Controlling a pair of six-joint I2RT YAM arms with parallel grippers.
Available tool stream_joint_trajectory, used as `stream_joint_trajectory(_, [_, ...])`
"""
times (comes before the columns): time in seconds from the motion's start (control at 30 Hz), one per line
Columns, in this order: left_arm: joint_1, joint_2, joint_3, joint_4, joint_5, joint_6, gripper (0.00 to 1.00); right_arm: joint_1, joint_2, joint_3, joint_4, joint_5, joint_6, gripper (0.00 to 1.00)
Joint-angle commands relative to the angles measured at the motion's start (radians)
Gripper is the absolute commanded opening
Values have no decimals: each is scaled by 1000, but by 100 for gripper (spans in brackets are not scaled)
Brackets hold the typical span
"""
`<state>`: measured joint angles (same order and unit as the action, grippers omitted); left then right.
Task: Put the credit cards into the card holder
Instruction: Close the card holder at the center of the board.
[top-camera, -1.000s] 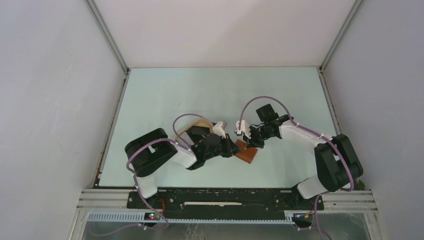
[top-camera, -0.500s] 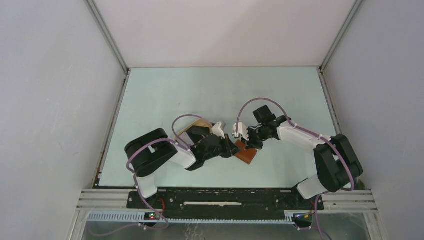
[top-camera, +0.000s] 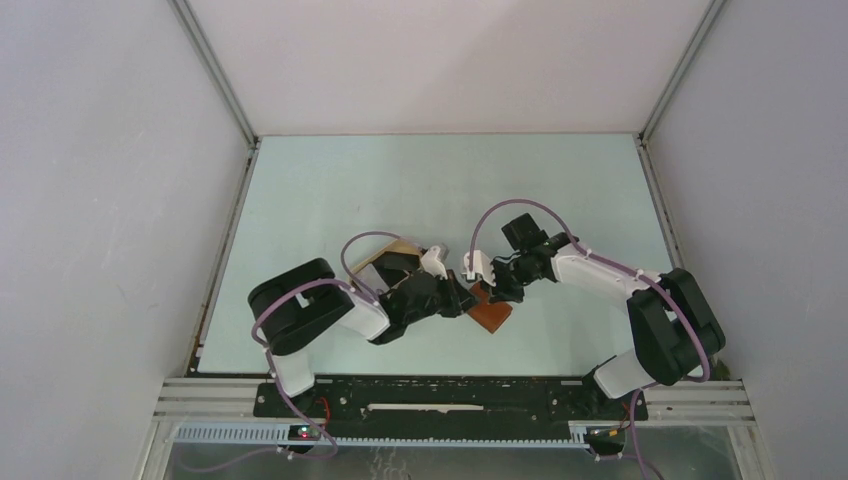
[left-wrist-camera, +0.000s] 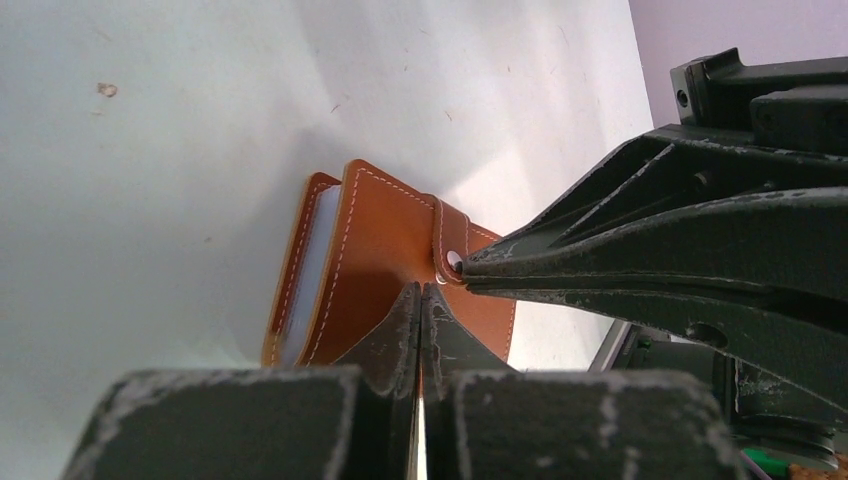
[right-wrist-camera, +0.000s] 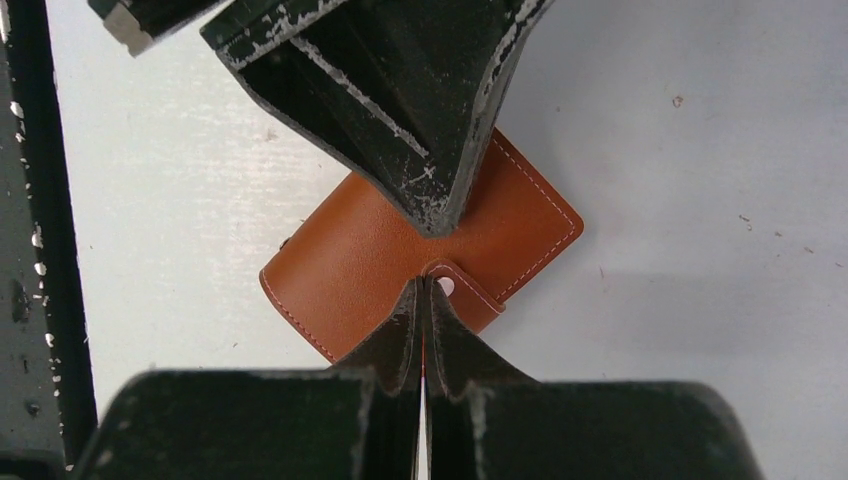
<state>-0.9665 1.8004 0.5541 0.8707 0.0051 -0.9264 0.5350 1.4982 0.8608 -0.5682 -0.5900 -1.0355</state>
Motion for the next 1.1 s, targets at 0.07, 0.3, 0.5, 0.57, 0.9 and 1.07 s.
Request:
stream_joint_trajectory(0.07, [-3,-104,-69,71,-20,56,2,6,-6,9,-40,-41,20,0])
stream_joint_trajectory(0.3, [-2,-347,-169,66,-36,327,17,-63,-58,80,-143,-153,47,38])
stream_joint_trajectory(0.5, [-38,-758,-157,-240,-129,725,35,-66,-217,95,-196,-123,40,55])
stream_joint_trajectory(0.57, [-41,-854,-143,-313,-112,872,43,-62,-276,95,-229,-122,29,60])
stream_joint_trajectory(0.9, [-40,-887,-138,-424,27,1029,100,-62,-198,82,-254,-230,125,89])
stream_joint_trajectory(1.07, [-38,-783,-233,-262,29,800,93,-114,-187,106,-148,-79,321,83])
